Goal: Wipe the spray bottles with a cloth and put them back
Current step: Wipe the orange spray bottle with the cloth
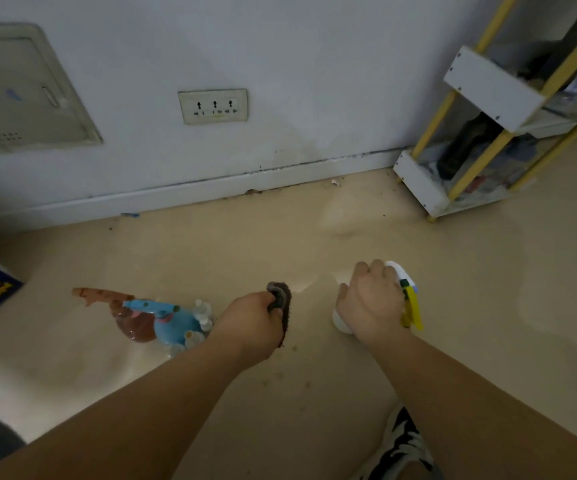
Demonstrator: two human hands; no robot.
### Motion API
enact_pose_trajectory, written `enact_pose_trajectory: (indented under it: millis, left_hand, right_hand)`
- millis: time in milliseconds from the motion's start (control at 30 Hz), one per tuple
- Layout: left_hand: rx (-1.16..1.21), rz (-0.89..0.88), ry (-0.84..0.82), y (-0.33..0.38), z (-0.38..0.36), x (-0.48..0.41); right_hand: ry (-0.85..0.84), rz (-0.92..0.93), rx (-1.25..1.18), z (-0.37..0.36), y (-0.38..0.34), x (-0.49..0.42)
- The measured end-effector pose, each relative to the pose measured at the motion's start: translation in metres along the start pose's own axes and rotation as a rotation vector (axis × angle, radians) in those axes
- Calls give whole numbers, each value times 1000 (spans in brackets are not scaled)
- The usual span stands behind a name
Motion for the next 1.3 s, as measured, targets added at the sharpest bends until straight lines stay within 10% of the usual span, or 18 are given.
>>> enact_pose_trajectory:
  millis: [633, 1300]
  left_hand:
    - [142, 177, 232, -176, 101, 95]
    - [381, 490, 235, -265, 130, 15]
  right_hand:
    - [-657, 696, -129, 91, -260, -5]
    - [-420, 525, -460, -10, -361, -54]
Point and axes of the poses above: each hand's wrist, its own x-axis away from the middle knuckle, its own z-axis out of the back of the hand, y = z × x, the point moved 2 cm from there along -x, towards the middle knuckle, and after that the axes turned 15 degrees about z, right-handed, at the moved point
